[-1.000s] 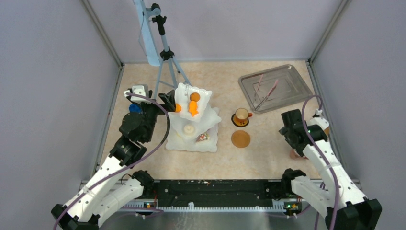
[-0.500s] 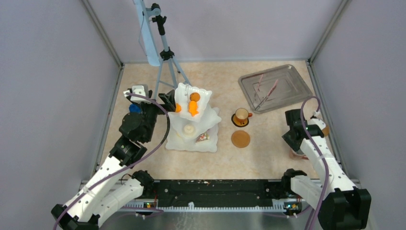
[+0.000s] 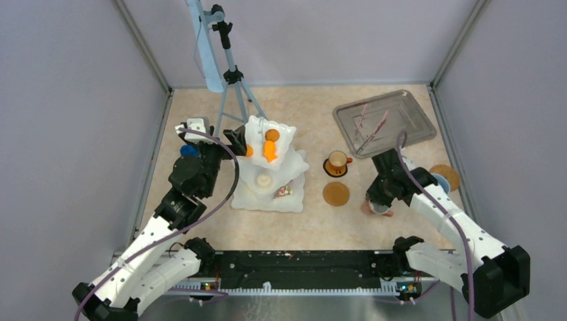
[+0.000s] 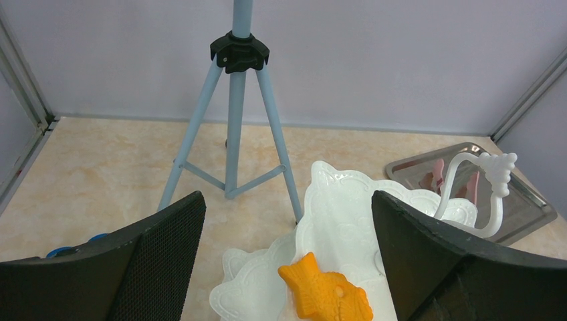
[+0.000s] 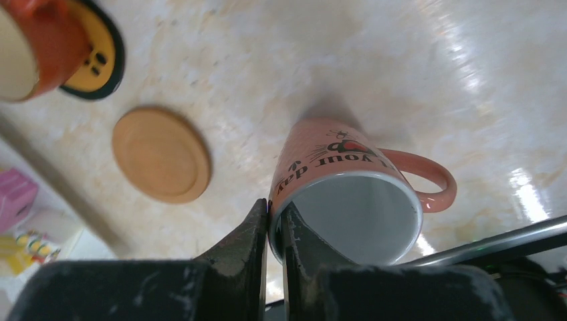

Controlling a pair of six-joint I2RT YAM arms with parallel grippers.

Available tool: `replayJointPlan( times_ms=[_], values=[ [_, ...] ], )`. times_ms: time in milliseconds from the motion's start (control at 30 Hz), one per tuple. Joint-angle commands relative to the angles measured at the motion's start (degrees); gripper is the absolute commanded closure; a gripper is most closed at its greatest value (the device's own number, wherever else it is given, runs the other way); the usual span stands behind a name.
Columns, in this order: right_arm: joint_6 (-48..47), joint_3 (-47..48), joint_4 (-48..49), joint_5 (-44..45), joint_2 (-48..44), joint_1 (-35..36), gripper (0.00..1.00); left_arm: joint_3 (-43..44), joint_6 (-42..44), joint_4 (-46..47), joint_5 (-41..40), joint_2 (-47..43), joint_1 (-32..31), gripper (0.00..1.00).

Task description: Serve the afternoon tea

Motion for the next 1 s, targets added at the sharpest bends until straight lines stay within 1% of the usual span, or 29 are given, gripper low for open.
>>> replayJointPlan(
  times_ms=[0,33,100,200,300,433,533,667,967],
  values=[
    [7.57,7.9,2.39,-1.15,3.61,10.4,1.0,2.13,-0.43,1.42,0.46,0.2,0.06,0.01],
    [8.34,10.19,1.15,0.34,6.02,13.36,1.0,2.18,-0.43,1.42,0.38,0.22,0.13,0.01],
    [9.9,15.02,-1.6,3.26,10.8,16.47,1.0,2.19,-0.44,1.35,0.31,0.31,0.13,0.01],
    [10.54,19.09,-0.41,3.72,16.48,18.88,1.0,2.21,-0.45,1.34,0.42,0.1,0.1,0.01],
    [7.54,23.27,0.42,4.58,21.9,20.28,1.0,2.24,-0.31,1.34,0.3,-0.25,0.13,0.01],
    [0.73,28.01,0.01,6.86,28.79,21.08,1.0,2.17,-0.17,1.42,-0.27,-0.87,0.14,0.01],
    [-1.35,29.1,-0.14,8.16,31.26,21.26,1.0,2.23,-0.09,1.42,-0.27,-1.0,0.12,0.01],
    [-2.5,30.07,-0.1,7.76,33.75,21.27,1.0,2.19,0.01,1.49,-0.49,-1.48,0.12,0.01],
    [-3.62,31.29,-0.5,7.36,36.59,21.82,1.0,2.22,0.25,1.51,-0.76,-1.6,0.11,0.01]
  ],
)
